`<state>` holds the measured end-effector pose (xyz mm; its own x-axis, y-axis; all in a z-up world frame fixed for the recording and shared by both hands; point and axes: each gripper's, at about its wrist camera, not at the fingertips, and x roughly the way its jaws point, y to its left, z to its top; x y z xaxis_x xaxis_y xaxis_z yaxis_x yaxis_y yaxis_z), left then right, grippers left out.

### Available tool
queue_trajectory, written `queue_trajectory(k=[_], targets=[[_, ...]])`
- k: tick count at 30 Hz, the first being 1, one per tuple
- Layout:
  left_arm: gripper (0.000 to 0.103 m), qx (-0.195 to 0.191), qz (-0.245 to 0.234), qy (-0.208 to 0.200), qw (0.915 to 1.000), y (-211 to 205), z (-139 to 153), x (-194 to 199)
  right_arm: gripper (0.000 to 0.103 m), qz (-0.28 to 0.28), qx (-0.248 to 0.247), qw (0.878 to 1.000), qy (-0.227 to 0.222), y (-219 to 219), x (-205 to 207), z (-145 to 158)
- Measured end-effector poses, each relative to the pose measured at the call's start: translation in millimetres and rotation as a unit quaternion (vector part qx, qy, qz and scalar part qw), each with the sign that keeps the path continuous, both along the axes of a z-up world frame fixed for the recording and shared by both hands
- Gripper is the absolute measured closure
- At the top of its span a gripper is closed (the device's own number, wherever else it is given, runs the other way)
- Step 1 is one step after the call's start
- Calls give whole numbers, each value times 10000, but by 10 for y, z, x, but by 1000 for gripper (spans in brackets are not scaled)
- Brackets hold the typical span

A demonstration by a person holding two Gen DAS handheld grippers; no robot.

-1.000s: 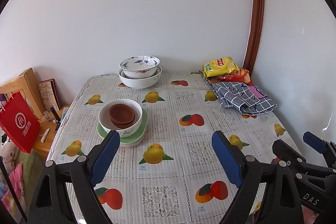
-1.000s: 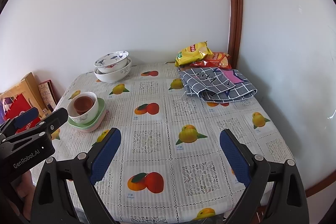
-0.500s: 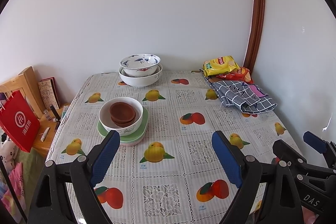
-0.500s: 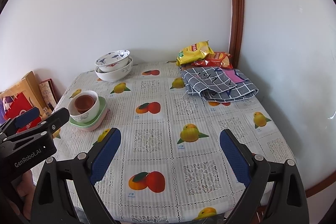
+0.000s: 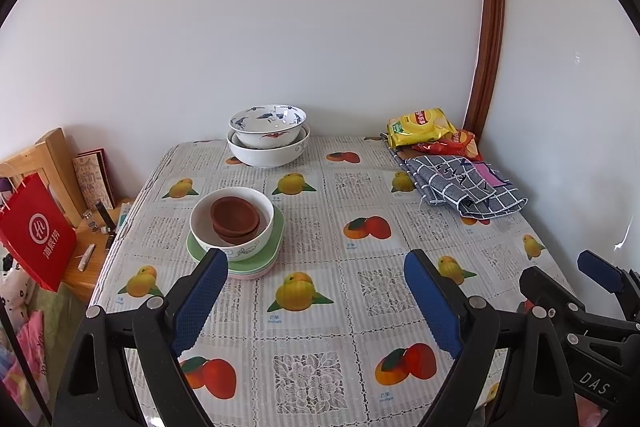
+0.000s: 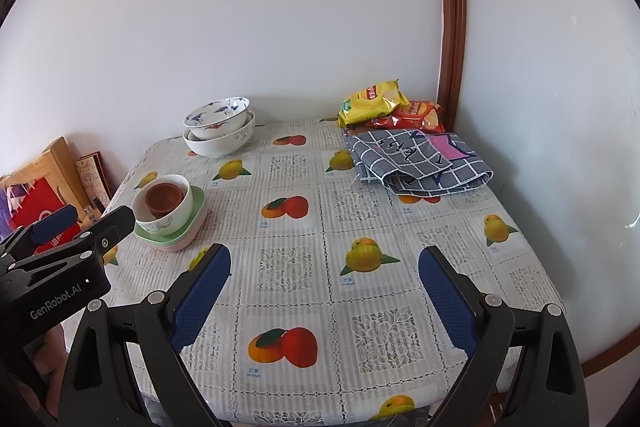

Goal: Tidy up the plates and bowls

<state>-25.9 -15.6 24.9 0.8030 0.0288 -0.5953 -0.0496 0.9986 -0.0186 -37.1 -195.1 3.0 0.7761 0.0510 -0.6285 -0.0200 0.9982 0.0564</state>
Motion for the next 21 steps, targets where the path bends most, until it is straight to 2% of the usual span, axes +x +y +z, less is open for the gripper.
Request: queue_trajectory(k=[21], targets=[[12,14,-16,9,10000,6,-1,-1,9,41,-12,10000,25,37,-3,-12]])
